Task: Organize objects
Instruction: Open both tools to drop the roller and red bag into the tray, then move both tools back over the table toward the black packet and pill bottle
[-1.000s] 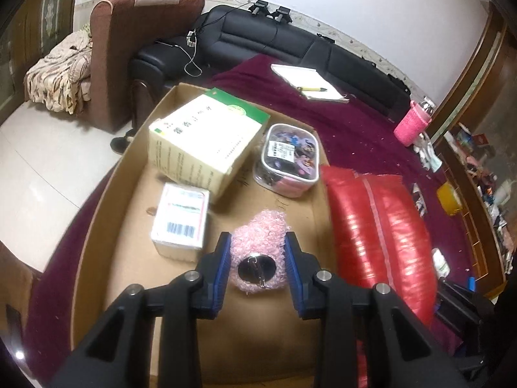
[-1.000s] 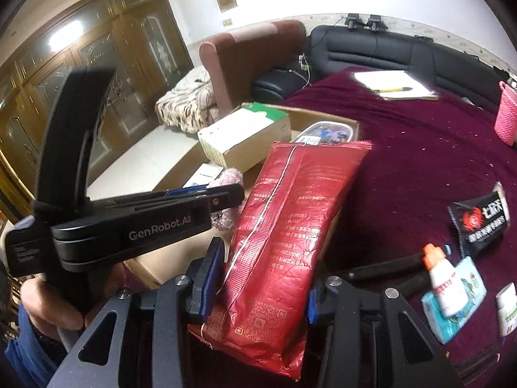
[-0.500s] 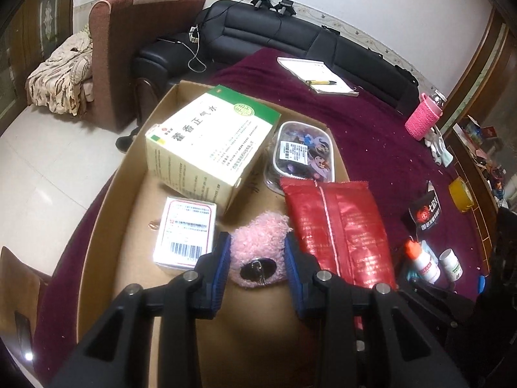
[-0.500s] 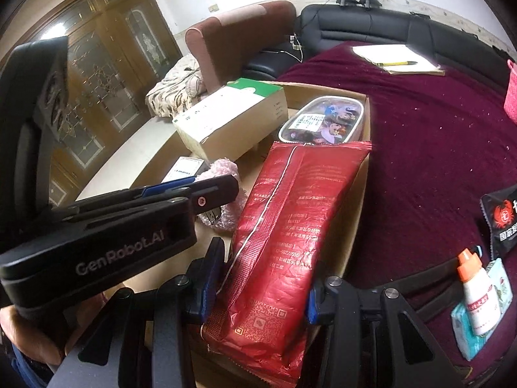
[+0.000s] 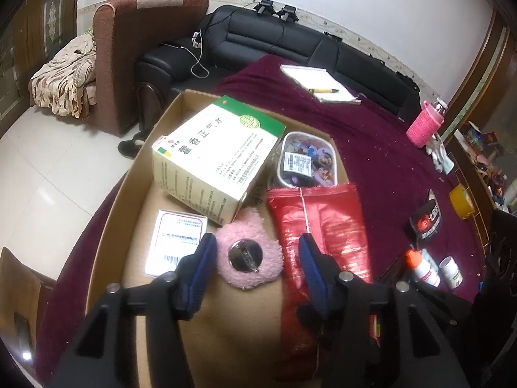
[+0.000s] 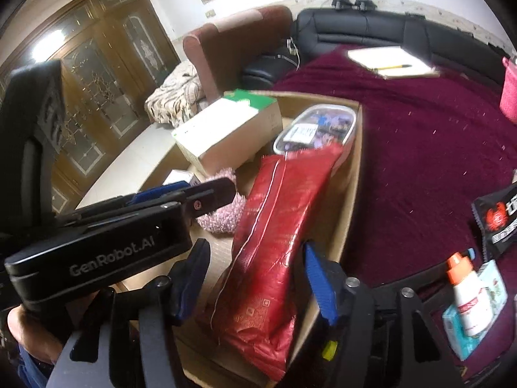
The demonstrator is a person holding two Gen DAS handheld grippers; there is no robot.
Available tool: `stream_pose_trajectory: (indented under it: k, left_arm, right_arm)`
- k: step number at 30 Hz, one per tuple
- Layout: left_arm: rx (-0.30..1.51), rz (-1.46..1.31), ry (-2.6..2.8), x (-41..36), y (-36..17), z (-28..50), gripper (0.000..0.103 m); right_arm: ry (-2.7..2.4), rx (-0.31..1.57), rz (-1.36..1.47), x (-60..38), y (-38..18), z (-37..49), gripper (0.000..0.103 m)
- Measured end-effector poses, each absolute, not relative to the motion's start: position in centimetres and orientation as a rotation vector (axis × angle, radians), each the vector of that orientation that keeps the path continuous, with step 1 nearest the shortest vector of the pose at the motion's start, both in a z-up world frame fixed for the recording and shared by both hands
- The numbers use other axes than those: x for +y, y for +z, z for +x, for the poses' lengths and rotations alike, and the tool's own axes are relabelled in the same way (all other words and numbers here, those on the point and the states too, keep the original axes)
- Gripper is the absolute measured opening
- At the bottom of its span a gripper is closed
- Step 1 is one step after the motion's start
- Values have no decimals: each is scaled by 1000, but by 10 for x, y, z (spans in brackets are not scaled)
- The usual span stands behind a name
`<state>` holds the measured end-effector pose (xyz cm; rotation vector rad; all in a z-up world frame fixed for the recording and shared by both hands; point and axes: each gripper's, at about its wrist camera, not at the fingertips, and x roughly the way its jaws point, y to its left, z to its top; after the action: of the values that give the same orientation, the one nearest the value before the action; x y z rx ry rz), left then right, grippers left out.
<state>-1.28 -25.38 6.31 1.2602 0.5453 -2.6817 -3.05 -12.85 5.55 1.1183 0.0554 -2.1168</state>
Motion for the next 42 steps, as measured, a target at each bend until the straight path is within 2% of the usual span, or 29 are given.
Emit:
stream_pose_trajectory:
  k: [12,17,21,25,34,42]
  left_arm:
    - [513,1212,-2781,-225,87,5,52]
    - [371,1254,-2829,-185,90,-3,52]
    - [257,1303,-2857,-150,87,-10,52]
    - [180,1359,-2866,-115,82,-20,52]
    - [-62,1422,-2940,-30,82,-45,52]
    - [-333,1330,-2934,14,90,-104,83]
  right_arm:
    - [-2217,-137,1051,-24,88,-32,70]
    - [-2305,-204,1071,41,87,-47,70]
    - [-2390,-344,1038,106,88,-59,70]
    - [-2482,-379,985,151,96,-69,70]
    - [-2451,-597,1007,195,100,-77,70]
    - [-2418,-760,1051,217,91,-83,70]
